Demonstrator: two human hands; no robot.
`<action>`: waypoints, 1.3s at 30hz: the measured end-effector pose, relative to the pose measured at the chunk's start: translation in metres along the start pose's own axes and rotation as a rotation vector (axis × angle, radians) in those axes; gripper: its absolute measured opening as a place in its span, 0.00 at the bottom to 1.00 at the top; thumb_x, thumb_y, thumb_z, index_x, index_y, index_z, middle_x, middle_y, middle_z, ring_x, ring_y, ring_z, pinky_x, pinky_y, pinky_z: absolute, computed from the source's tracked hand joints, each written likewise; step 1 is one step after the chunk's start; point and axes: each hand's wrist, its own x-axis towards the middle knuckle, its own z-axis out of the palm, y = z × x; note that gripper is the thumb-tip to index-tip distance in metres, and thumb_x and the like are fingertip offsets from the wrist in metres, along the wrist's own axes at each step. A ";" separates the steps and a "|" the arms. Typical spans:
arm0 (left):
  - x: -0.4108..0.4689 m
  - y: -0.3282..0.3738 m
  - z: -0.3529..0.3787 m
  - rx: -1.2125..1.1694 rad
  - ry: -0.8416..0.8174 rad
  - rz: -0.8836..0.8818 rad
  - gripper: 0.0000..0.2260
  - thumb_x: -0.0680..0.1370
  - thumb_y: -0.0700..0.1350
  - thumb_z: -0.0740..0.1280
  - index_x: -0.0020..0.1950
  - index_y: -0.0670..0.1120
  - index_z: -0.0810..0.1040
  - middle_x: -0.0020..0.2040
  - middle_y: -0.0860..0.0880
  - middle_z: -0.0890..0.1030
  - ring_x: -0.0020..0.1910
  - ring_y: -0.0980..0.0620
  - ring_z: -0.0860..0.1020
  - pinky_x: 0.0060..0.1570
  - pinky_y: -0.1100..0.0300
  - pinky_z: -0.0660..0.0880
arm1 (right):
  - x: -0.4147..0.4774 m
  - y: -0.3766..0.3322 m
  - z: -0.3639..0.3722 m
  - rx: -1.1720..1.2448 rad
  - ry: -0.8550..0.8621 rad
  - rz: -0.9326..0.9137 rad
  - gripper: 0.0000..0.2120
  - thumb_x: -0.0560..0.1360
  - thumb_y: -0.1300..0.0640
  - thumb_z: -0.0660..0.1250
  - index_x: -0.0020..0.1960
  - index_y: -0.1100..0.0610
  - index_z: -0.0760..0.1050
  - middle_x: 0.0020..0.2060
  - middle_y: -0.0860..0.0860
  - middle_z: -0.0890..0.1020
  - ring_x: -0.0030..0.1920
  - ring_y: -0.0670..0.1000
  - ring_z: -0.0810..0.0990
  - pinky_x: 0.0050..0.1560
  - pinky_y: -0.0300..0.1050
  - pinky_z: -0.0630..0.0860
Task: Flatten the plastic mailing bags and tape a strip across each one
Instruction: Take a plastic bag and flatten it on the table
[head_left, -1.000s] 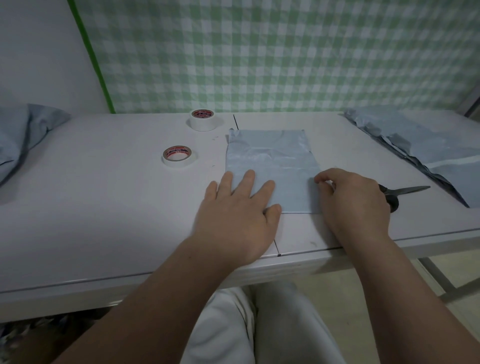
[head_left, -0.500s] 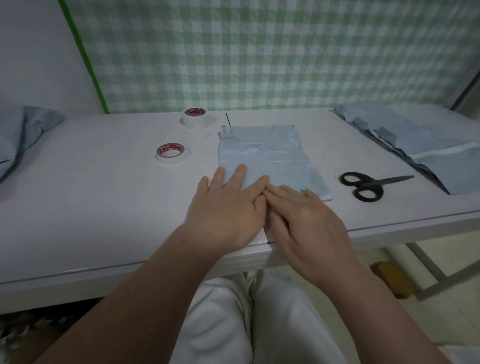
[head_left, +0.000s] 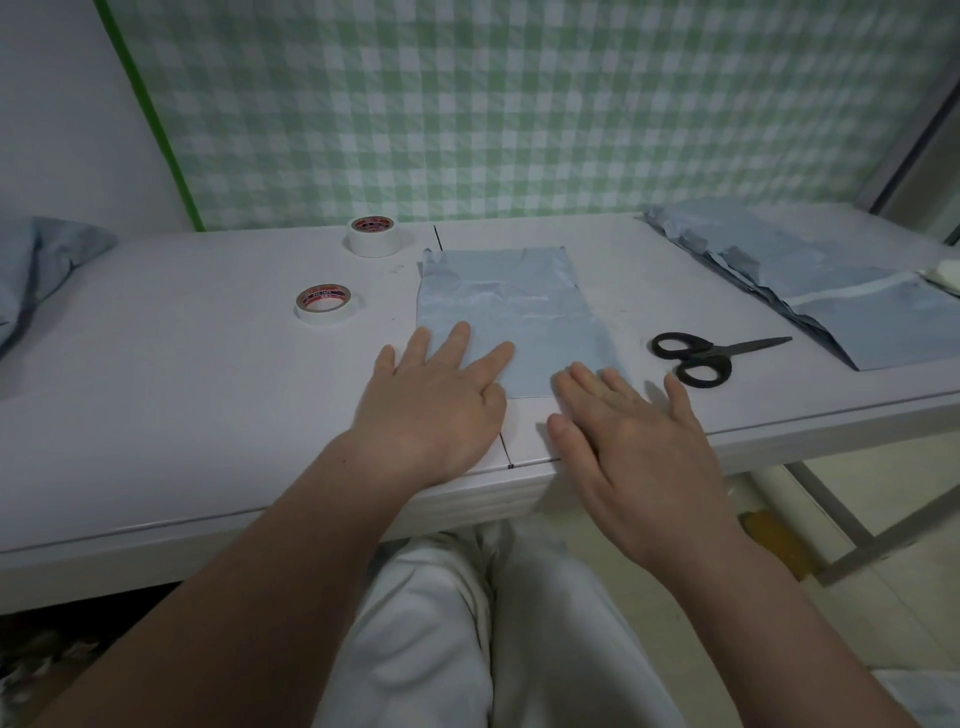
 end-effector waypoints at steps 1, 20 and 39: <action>0.000 0.000 0.000 0.009 0.003 0.001 0.22 0.82 0.55 0.41 0.75 0.65 0.41 0.78 0.53 0.40 0.77 0.44 0.41 0.74 0.44 0.41 | -0.001 0.002 0.000 -0.001 0.006 0.010 0.29 0.77 0.42 0.42 0.69 0.51 0.69 0.69 0.46 0.72 0.71 0.49 0.67 0.72 0.58 0.52; -0.008 0.021 -0.013 0.195 0.233 0.311 0.20 0.81 0.45 0.56 0.70 0.65 0.66 0.70 0.60 0.69 0.77 0.52 0.47 0.68 0.38 0.31 | -0.004 0.003 0.001 0.055 0.024 0.016 0.24 0.77 0.43 0.45 0.63 0.50 0.72 0.68 0.46 0.72 0.71 0.48 0.65 0.73 0.56 0.46; -0.017 -0.016 -0.016 0.027 0.263 0.331 0.19 0.82 0.43 0.55 0.66 0.64 0.72 0.63 0.61 0.73 0.69 0.51 0.59 0.73 0.45 0.40 | -0.004 0.000 -0.007 0.087 -0.023 0.033 0.19 0.77 0.43 0.46 0.58 0.47 0.72 0.64 0.43 0.72 0.69 0.46 0.65 0.72 0.58 0.46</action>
